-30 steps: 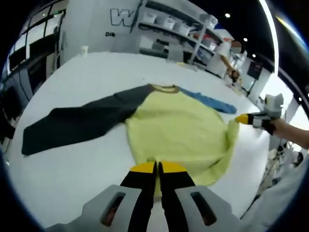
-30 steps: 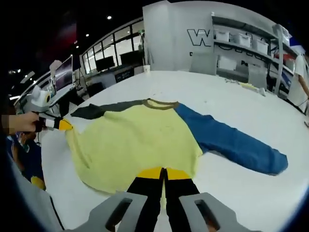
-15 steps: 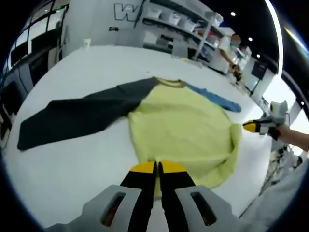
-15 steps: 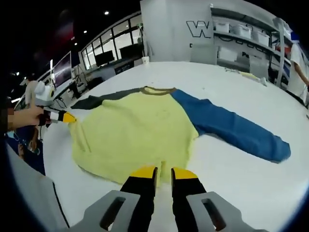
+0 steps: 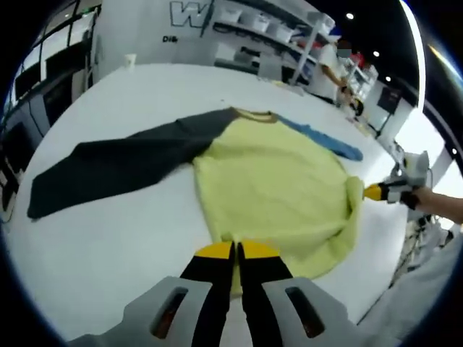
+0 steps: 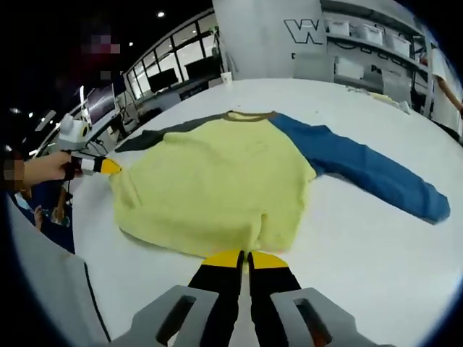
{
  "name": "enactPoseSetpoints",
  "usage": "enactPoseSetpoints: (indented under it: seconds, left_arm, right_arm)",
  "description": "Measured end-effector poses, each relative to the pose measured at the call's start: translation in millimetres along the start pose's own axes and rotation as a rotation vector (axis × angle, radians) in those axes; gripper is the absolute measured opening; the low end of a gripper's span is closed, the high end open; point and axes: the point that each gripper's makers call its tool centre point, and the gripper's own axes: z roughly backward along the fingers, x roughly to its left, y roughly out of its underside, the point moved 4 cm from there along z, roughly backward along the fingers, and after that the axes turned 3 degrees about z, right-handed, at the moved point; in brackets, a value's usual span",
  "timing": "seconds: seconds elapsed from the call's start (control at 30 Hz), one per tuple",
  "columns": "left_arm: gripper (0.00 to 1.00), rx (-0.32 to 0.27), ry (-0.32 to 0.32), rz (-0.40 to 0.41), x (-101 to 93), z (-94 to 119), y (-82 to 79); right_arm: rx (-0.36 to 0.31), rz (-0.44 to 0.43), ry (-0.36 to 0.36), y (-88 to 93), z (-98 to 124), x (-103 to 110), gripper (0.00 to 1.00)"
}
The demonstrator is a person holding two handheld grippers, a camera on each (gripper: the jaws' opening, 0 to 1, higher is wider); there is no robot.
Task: Fold the garment on the visible template until the final outline fits inside the template.
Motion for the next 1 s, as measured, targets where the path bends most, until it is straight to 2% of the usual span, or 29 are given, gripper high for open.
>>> enactPoseSetpoints:
  seconds: [0.17, 0.2, 0.27, 0.37, 0.43, 0.47, 0.57, 0.6, 0.73, 0.97, 1.0]
  left_arm:
    - [0.0, 0.011, 0.003, -0.003, -4.9, 12, 8.5]
    - [0.0, 0.012, 0.006, -0.003, -6.4, 15, 11.0]
    - [0.0, 0.041, 0.022, 0.003, -12.2, 23, 20.5]
    - [0.0, 0.059, 0.033, -0.004, -15.0, 29, 30.1]
    - [0.0, 0.087, 0.037, -0.011, -14.6, 32, 39.3]
    - [0.0, 0.094, 0.039, -0.012, -14.5, 33, 42.1]
    - [0.0, 0.135, 0.061, -0.01, -16.8, 36, 58.9]
    - [0.0, 0.179, 0.07, -0.021, -17.5, 37, 66.5]
    - [0.0, 0.192, 0.087, -0.046, -25.1, 41, 69.7]
    - [0.0, 0.259, 0.135, -0.046, -36.7, 46, 85.2]
    - [0.0, 0.272, 0.148, -0.047, -40.7, 47, 89.6]
  right_arm:
    - [-0.004, -0.037, 0.007, 10.6, 19, 3, 0.0]
    - [0.002, -0.042, 0.01, 13.1, 24, 4, 0.0]
    - [0.056, -0.034, 0.016, 28.7, 37, 7, 0.0]
    - [0.054, -0.047, 0.015, 36.3, 47, 10, 0.0]
    - [0.066, -0.082, 0.023, 46.0, 53, 12, 0.0]
    - [0.068, -0.109, 0.052, 53.1, 59, 11, 0.0]
    - [0.072, -0.128, 0.054, 61.2, 62, 17, 0.0]
    - [0.084, -0.133, 0.04, 68.8, 66, 22, 0.0]
    - [0.09, -0.152, 0.045, 81.2, 77, 25, 0.0]
    - [0.052, -0.21, 0.071, 91.7, 93, 22, 0.0]
    - [0.058, -0.21, 0.079, 97.7, 95, 23, 0.0]
